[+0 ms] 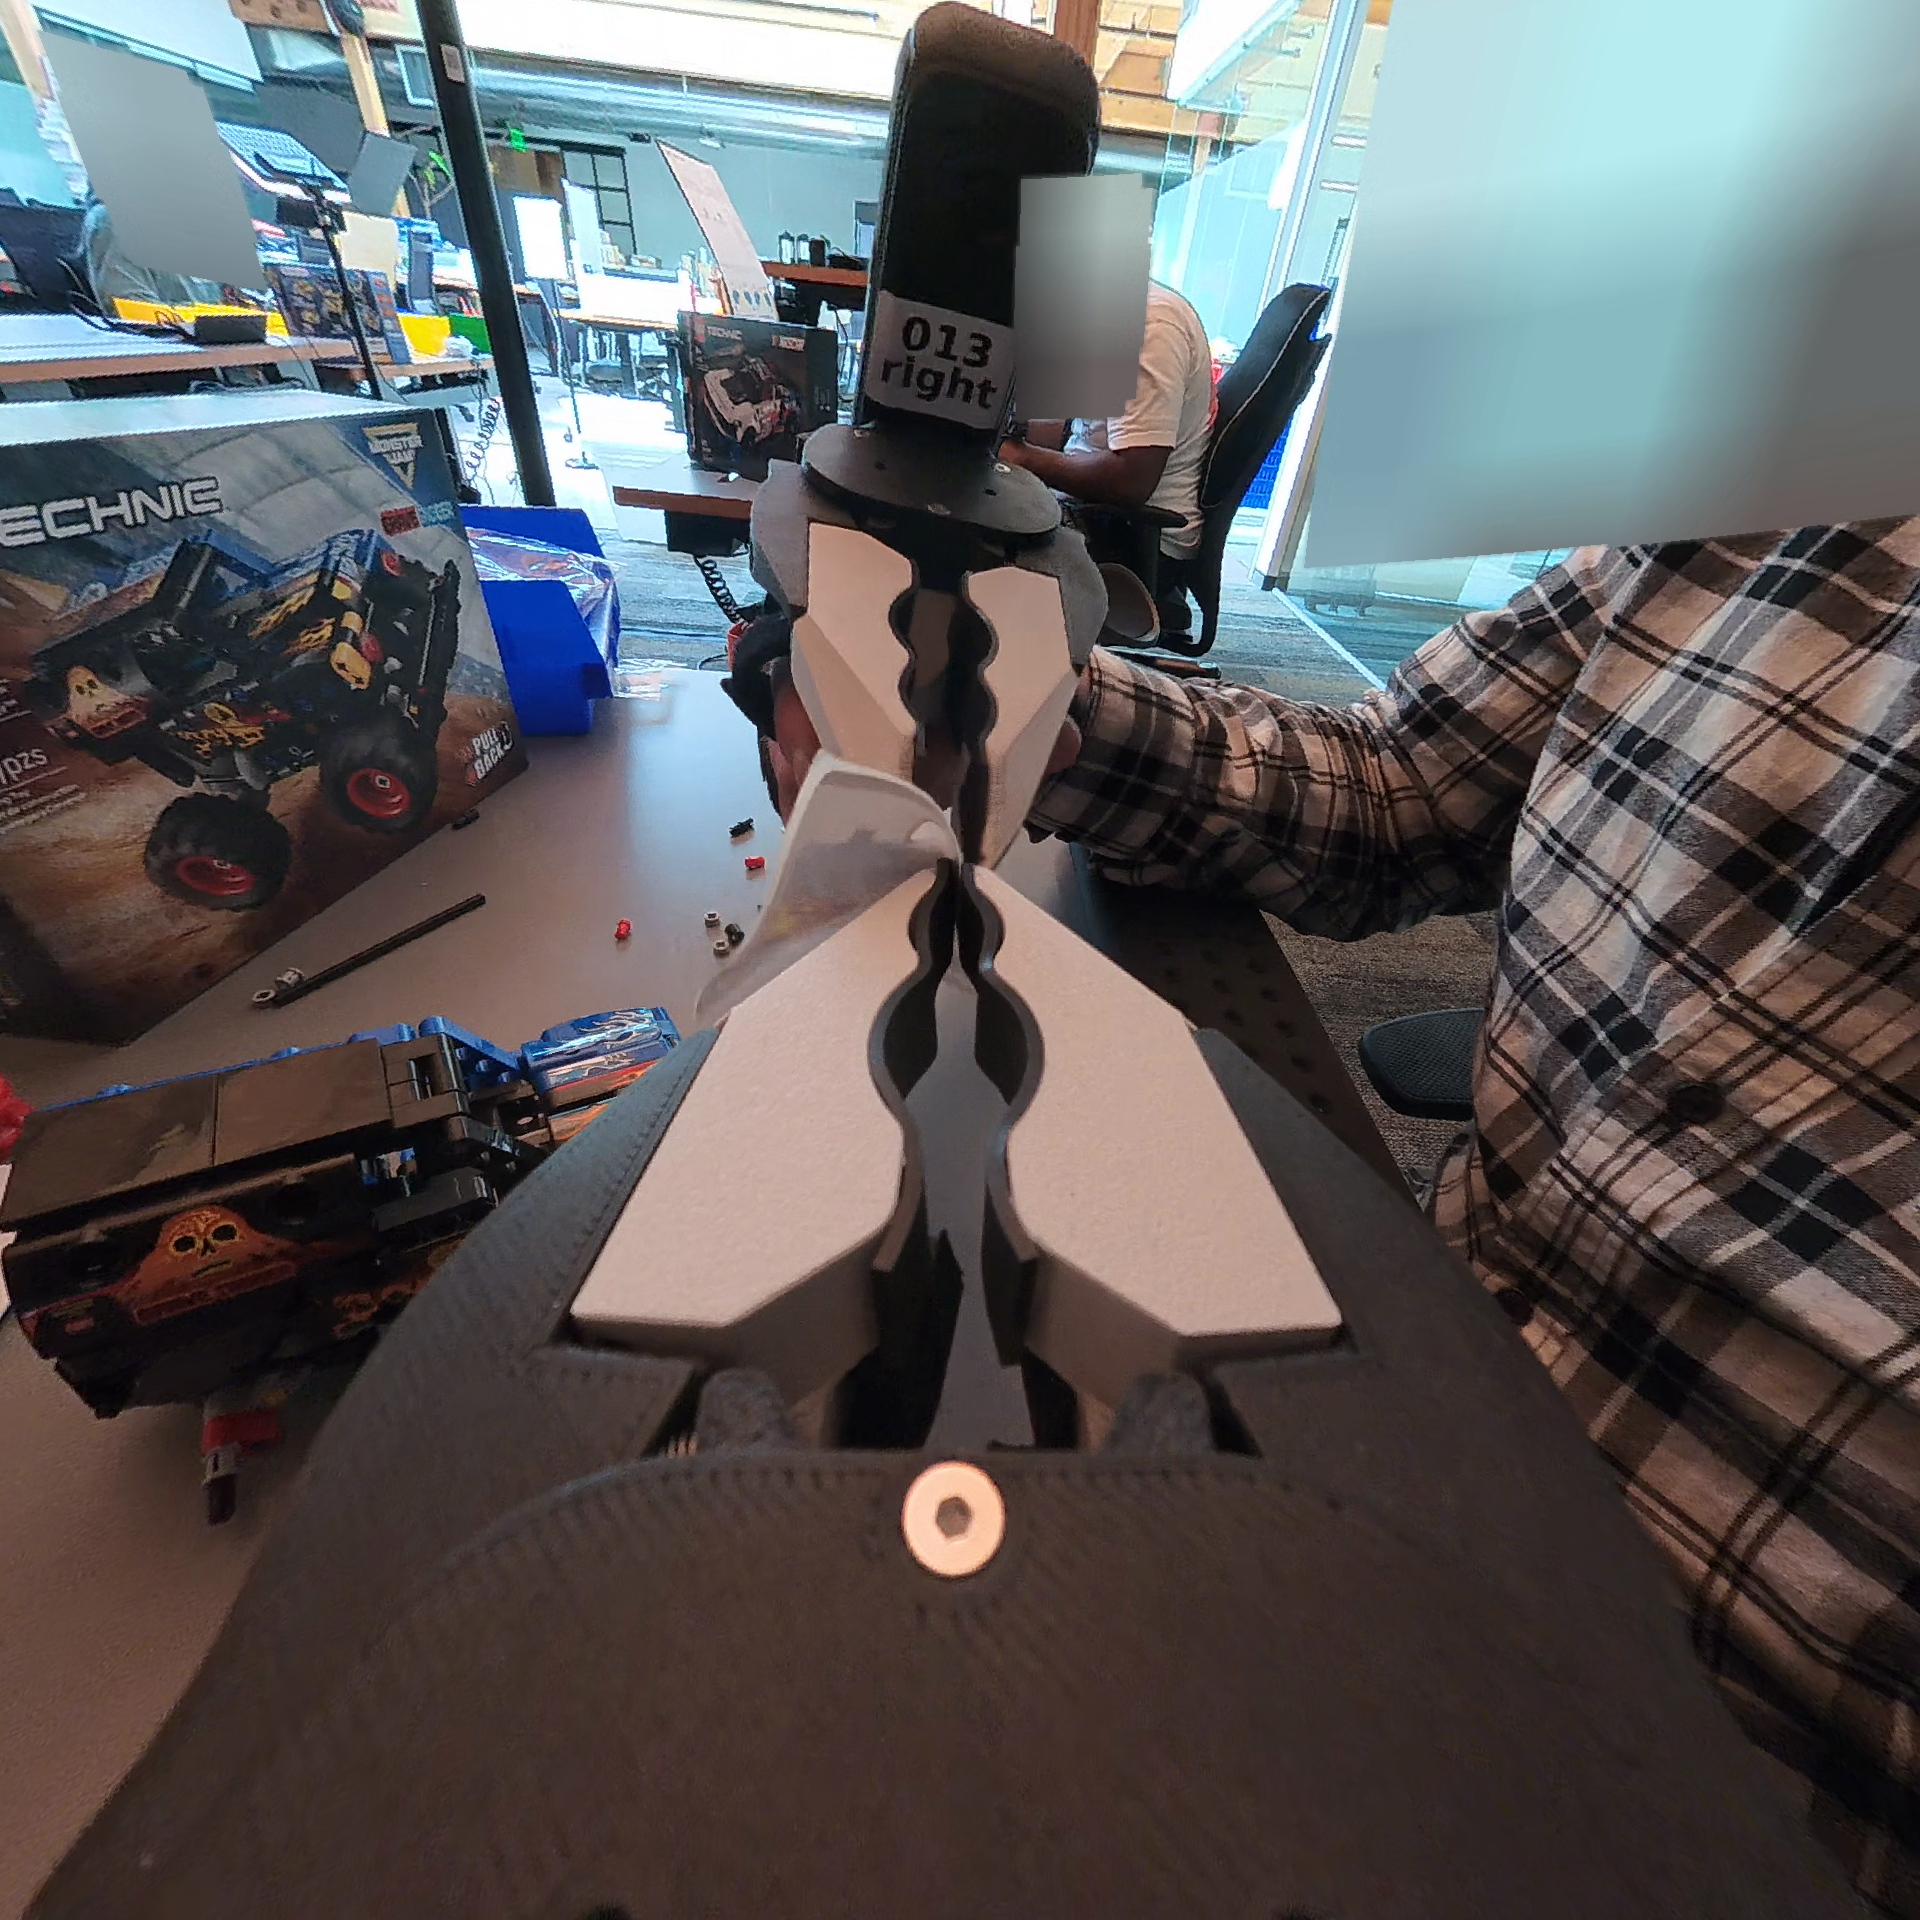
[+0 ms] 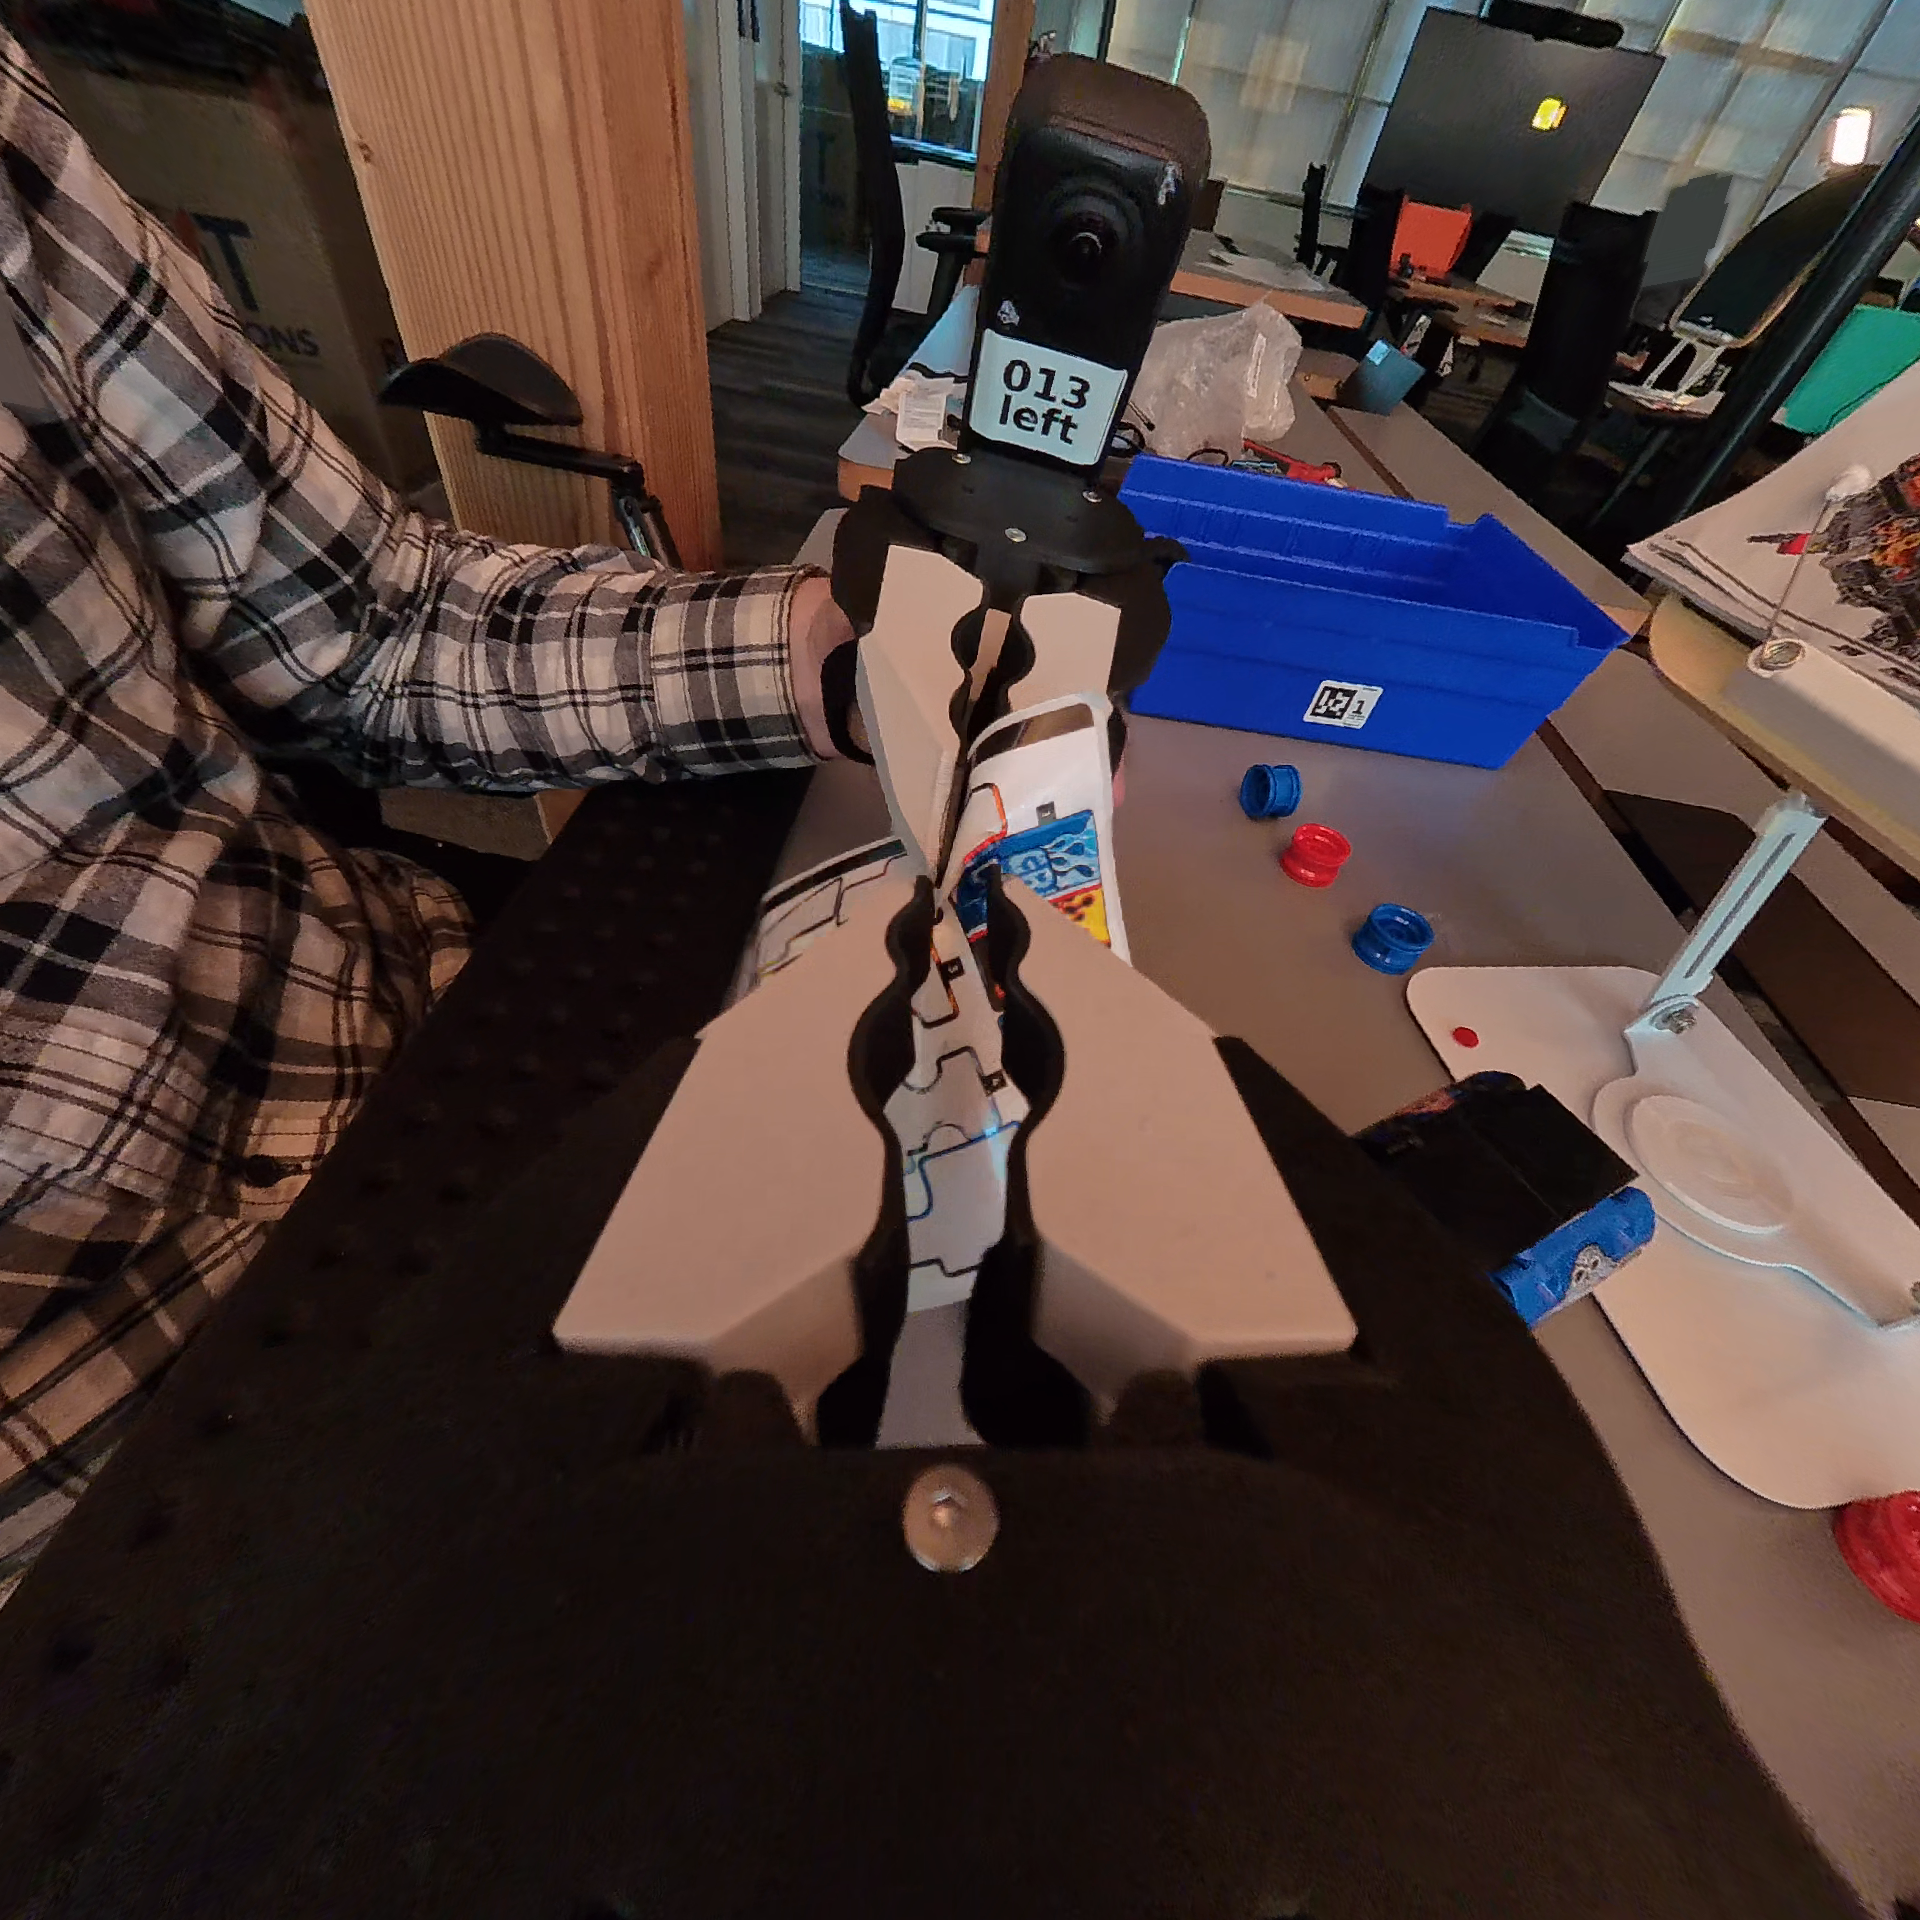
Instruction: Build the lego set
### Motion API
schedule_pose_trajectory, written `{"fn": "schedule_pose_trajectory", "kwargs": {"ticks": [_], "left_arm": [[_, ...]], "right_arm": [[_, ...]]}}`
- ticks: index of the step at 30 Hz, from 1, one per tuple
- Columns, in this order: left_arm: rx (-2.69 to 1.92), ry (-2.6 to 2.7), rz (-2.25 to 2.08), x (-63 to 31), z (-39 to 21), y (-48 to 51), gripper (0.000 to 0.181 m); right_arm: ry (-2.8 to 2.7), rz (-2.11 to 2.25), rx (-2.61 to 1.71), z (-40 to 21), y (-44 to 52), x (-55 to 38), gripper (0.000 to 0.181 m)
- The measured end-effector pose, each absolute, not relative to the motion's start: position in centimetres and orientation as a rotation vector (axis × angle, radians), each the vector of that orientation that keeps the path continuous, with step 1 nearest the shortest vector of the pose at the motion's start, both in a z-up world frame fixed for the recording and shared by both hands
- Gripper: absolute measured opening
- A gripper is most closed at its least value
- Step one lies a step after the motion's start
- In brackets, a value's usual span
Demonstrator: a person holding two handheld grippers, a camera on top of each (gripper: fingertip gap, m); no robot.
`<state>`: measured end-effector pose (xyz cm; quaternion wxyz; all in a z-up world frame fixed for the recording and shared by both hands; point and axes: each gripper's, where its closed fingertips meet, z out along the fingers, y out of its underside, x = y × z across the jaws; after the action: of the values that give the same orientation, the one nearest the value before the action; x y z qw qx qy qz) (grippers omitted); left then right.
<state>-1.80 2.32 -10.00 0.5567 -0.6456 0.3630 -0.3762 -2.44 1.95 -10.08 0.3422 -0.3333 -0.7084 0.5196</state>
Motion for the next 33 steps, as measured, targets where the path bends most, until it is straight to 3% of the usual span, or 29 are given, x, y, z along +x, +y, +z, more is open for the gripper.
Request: {"fn": "schedule_pose_trajectory", "kwargs": {"ticks": [15,21,23,33], "left_arm": [[-1.522,0.866,-0.869,-1.68,-9.99,2.37,0.0],[-1.519,0.87,-0.87,-1.62,-9.92,2.29,0.0],[-1.519,0.866,-0.868,-1.69,-9.85,2.29,0.0],[-1.515,0.874,-0.856,-1.67,-9.83,2.34,0.0]], "right_arm": [[-1.818,1.472,-0.876,-9.55,2.0,-1.97,0.0],[-1.822,1.488,-0.869,-9.46,1.91,-1.85,0.001],[-1.826,1.498,-0.869,-9.47,1.77,-1.79,0.009],[-1.823,1.514,-0.881,-9.54,1.82,-1.92,0.0]]}}
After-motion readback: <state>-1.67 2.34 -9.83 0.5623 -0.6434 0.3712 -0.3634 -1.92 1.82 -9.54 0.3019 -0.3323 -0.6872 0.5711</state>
